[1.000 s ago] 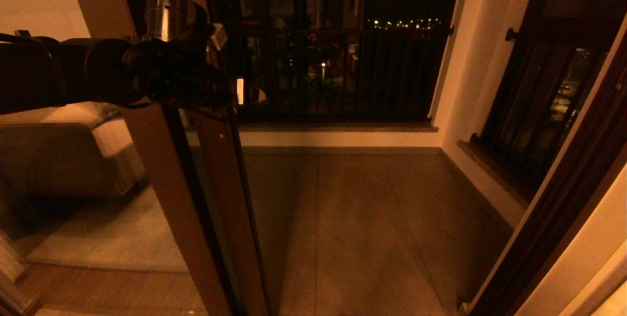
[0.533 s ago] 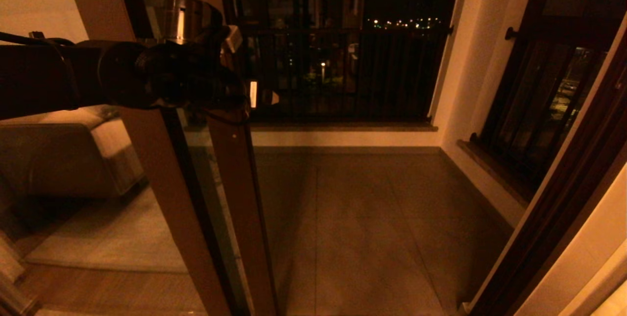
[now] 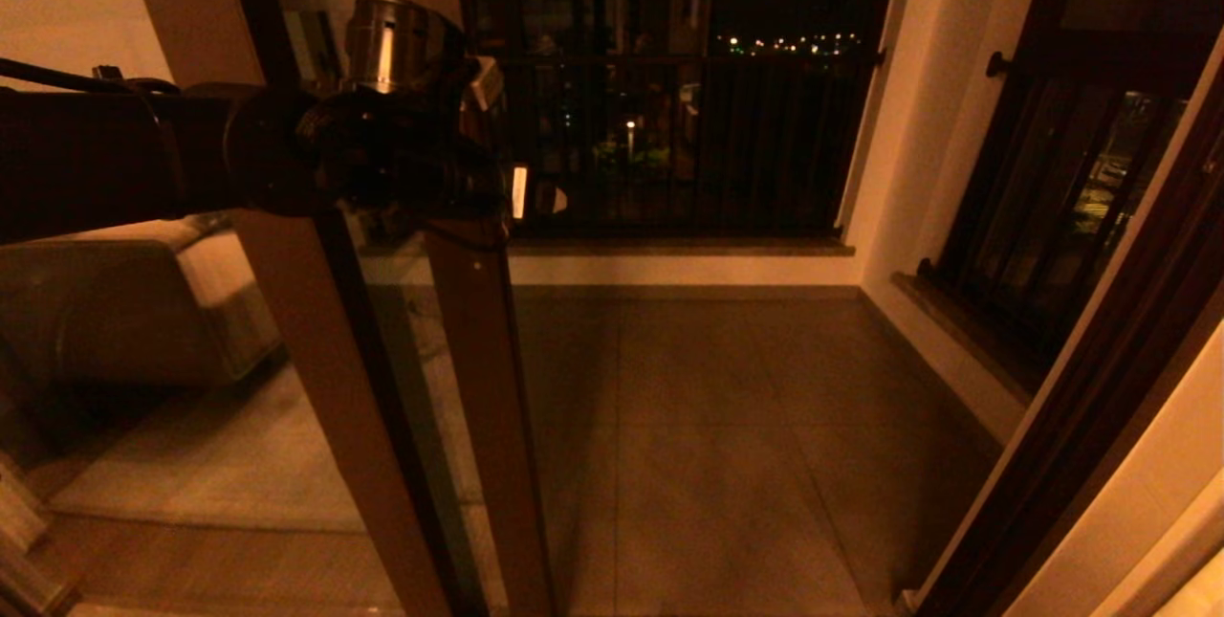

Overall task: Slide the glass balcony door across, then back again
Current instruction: Close the slid door

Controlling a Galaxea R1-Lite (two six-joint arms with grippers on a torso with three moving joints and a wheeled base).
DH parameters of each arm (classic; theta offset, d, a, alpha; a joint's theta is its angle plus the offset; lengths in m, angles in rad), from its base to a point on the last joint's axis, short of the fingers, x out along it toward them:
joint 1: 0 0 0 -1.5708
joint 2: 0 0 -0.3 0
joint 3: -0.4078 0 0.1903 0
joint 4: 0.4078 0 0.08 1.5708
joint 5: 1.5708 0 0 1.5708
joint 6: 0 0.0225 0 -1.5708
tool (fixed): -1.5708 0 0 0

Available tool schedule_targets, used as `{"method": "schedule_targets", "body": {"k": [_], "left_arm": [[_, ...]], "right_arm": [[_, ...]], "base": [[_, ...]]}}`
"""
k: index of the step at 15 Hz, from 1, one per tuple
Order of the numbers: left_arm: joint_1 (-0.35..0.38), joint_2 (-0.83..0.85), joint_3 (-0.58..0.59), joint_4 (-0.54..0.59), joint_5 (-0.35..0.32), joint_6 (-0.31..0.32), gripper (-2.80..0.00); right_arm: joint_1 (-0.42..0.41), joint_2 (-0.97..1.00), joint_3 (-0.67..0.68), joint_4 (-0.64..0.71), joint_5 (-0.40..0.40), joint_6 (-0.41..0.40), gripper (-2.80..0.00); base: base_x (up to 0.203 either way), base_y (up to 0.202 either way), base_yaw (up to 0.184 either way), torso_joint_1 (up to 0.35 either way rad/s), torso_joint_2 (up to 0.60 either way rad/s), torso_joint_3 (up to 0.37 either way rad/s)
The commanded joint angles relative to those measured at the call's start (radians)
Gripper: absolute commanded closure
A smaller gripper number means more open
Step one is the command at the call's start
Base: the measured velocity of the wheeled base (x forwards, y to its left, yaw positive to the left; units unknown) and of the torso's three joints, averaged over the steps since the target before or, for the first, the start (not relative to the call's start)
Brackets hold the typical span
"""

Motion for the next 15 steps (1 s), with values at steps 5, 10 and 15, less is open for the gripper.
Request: {"method": "schedule_targets", "body": {"k": [5, 10, 15], "left_arm": [[-0.027, 0.030, -0.050, -0.001, 0.000, 0.000, -2.80], [-0.055, 0.039, -0.061, -0.001, 0.014, 0.002, -2.80], [-0.084, 0.056, -0.080, -0.001, 0.019, 0.004, -2.80]], "right_arm": [[0.000, 0.001, 0.000, 0.000, 0.000, 0.000, 0.00], [0.000, 0.001, 0.000, 0.000, 0.000, 0.000, 0.00], [0.000, 0.001, 0.000, 0.000, 0.000, 0.000, 0.00]], "base": [[0.000, 0.000, 0.000, 0.000, 0.00, 0.000], [0.000, 0.000, 0.000, 0.000, 0.00, 0.000], [0.000, 0.000, 0.000, 0.000, 0.00, 0.000]]}}
